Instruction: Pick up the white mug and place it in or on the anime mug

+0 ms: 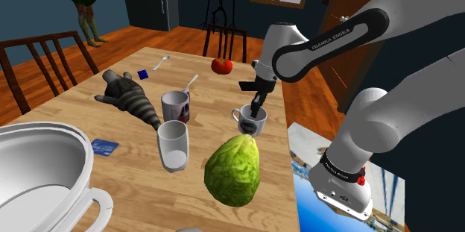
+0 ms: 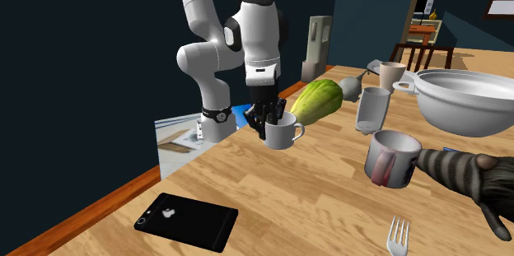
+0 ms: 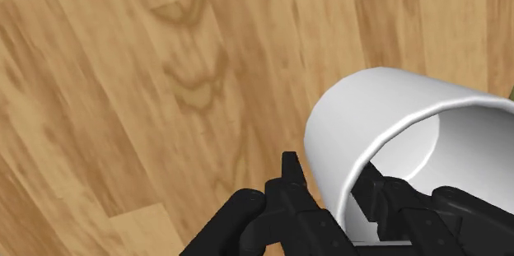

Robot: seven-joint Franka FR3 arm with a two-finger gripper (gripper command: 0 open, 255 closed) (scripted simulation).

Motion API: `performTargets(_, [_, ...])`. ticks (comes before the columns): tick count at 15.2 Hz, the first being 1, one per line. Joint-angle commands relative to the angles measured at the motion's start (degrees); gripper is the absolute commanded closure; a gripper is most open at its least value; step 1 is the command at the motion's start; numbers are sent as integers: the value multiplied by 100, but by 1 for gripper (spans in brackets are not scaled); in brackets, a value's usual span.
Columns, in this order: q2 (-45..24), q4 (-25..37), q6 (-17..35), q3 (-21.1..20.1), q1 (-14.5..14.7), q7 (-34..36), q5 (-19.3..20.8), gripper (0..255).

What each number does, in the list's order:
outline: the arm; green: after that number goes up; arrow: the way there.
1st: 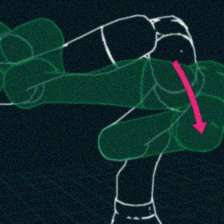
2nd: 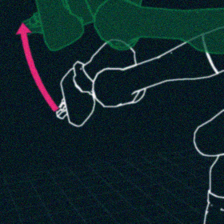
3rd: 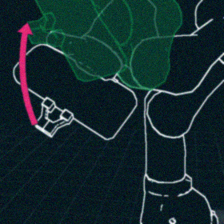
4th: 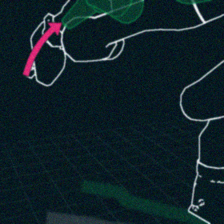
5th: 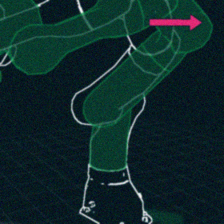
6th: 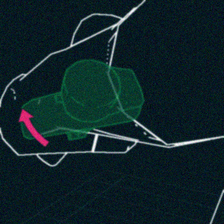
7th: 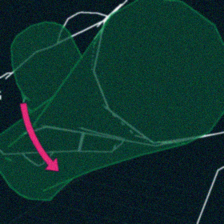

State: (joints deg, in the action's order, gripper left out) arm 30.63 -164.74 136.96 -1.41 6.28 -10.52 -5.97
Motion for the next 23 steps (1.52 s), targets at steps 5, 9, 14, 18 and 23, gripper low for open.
performTargets(5, [0, 0, 0, 0, 0, 0, 0, 255])
performTargets(9, [72, 37, -109, -1, -5, 9, 9, 255])
performTargets(14, [391, 250, -639, 0, -26, 48, 48, 255])
performTargets(18, [599, 445, -1042, 3, -39, 76, 74, 255])
performTargets(23, [804, 718, -1520, 8, -52, 106, 101, 255])
